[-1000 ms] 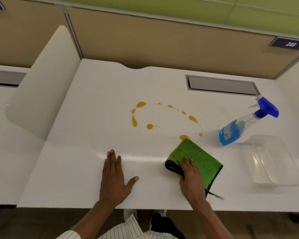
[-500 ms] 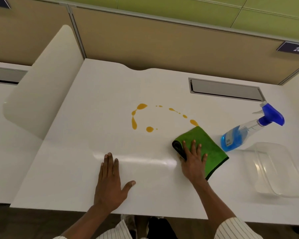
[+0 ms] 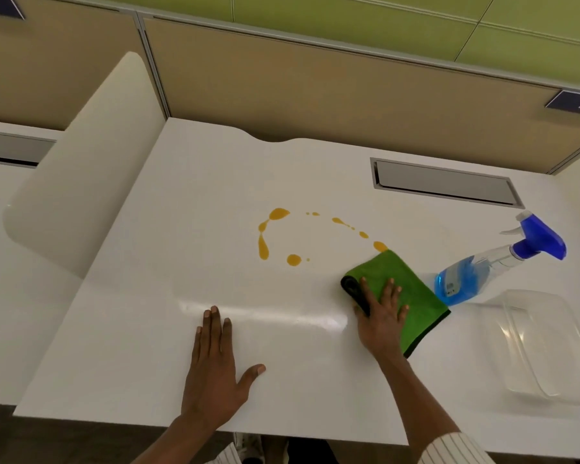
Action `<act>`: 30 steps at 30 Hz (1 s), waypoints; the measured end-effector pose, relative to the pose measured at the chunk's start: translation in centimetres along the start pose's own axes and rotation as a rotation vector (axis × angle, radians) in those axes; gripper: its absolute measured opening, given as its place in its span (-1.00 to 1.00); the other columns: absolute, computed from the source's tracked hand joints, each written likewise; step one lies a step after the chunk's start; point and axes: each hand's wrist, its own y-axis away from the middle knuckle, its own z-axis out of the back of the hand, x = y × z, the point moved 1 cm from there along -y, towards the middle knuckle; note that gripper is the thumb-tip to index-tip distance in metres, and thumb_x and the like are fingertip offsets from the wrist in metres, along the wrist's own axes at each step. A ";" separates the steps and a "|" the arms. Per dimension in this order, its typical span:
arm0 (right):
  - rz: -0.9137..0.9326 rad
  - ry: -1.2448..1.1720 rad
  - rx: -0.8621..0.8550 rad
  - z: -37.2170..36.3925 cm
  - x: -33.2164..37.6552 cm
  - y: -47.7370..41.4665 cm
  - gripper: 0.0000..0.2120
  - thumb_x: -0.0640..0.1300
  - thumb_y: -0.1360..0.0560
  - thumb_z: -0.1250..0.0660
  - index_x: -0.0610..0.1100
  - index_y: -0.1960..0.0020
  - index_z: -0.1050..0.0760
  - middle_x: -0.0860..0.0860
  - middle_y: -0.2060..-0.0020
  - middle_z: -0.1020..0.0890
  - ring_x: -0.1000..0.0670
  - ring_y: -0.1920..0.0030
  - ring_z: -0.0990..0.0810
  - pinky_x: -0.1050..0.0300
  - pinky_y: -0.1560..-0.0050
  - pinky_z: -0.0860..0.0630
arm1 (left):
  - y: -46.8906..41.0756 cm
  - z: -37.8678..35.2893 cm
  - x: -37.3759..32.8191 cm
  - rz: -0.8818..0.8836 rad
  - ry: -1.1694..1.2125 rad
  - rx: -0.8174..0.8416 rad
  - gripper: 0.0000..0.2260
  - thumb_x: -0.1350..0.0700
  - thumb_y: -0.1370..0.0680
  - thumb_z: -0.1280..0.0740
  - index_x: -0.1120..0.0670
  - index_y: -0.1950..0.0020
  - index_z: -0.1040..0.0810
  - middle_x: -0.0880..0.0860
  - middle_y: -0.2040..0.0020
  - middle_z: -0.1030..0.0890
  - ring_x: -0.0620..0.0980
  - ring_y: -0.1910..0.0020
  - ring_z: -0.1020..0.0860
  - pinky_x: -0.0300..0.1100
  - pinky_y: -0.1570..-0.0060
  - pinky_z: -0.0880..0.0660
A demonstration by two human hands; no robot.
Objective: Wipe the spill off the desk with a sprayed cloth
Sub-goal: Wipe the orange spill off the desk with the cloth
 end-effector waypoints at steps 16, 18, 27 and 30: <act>0.139 0.010 -0.038 -2.6 0.3 6.5 -0.33 -0.03 -0.65 -0.29 0.24 -0.66 -0.09 -0.06 -0.70 0.10 -0.18 -0.70 0.19 -0.36 -0.66 0.06 | -0.1 -0.5 0.2 -0.016 -0.030 -0.004 0.04 -0.54 -0.58 -0.03 0.32 -0.70 -0.16 0.24 -0.78 0.11 0.20 -0.77 0.09 -0.01 -0.71 0.20; 0.049 -0.010 -0.047 -1.6 -0.1 3.5 -0.36 -0.06 -0.67 -0.27 0.20 -0.66 -0.11 -0.10 -0.70 0.09 -0.21 -0.70 0.18 -0.42 -0.63 0.04 | -0.2 -0.7 0.2 -0.013 -0.035 -0.005 0.04 -0.54 -0.58 -0.03 0.32 -0.70 -0.18 0.24 -0.78 0.10 0.20 -0.77 0.08 -0.02 -0.71 0.20; 0.040 0.017 0.048 -0.6 4.0 -3.7 -0.42 0.13 -0.70 -0.16 0.21 -0.67 -0.05 -0.22 -0.70 0.10 -0.30 -0.69 0.21 -0.44 -0.62 0.16 | 0.0 -0.5 0.1 0.001 -0.013 -0.011 0.06 -0.56 -0.57 -0.03 0.29 -0.72 -0.13 0.20 -0.79 0.14 0.15 -0.78 0.14 -0.07 -0.70 0.25; 0.163 0.022 0.037 -2.0 4.4 0.7 -0.40 0.08 -0.69 -0.21 0.24 -0.66 -0.08 -0.16 -0.71 0.09 -0.26 -0.70 0.20 -0.39 -0.62 0.13 | 0.0 -0.5 0.1 -0.001 -0.018 -0.005 0.05 -0.55 -0.57 -0.04 0.30 -0.71 -0.14 0.21 -0.78 0.13 0.18 -0.78 0.12 -0.06 -0.71 0.25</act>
